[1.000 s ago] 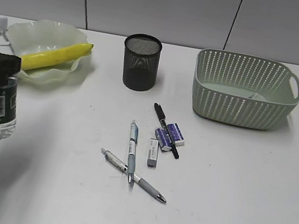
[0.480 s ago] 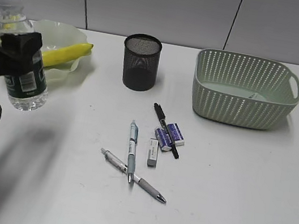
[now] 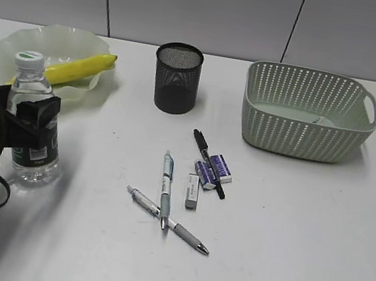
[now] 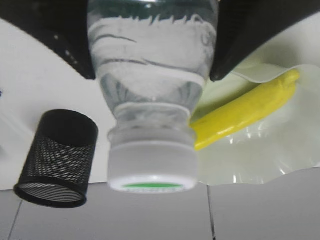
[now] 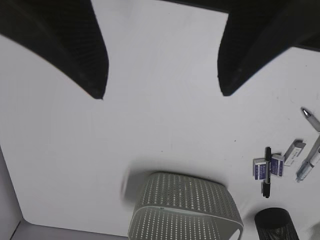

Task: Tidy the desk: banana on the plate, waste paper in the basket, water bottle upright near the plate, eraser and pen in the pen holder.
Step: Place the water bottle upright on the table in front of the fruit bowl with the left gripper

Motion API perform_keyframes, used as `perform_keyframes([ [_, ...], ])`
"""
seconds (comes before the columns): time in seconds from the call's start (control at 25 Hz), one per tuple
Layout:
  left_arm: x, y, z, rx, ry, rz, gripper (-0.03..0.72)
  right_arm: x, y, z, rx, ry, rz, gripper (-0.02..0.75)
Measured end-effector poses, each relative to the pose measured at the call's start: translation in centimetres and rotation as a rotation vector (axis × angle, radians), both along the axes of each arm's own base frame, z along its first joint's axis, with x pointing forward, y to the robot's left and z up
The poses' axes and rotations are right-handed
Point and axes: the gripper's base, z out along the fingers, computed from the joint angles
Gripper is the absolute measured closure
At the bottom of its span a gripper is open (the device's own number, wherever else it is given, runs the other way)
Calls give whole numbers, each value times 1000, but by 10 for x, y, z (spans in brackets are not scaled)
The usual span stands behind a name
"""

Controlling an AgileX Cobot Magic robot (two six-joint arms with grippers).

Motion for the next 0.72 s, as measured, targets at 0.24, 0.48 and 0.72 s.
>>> perform_keyframes([
  [0.24,14,-3,2,-15,-25,26,200,0,0,0,-1,0,0,199],
  [0.48,26,-8,-6,-11,-37,19,200,0,0,0,-1,0,0,199],
  [0.72,23,-8,-10,-10,-57,14,201,0,0,0,-1,0,0,199],
])
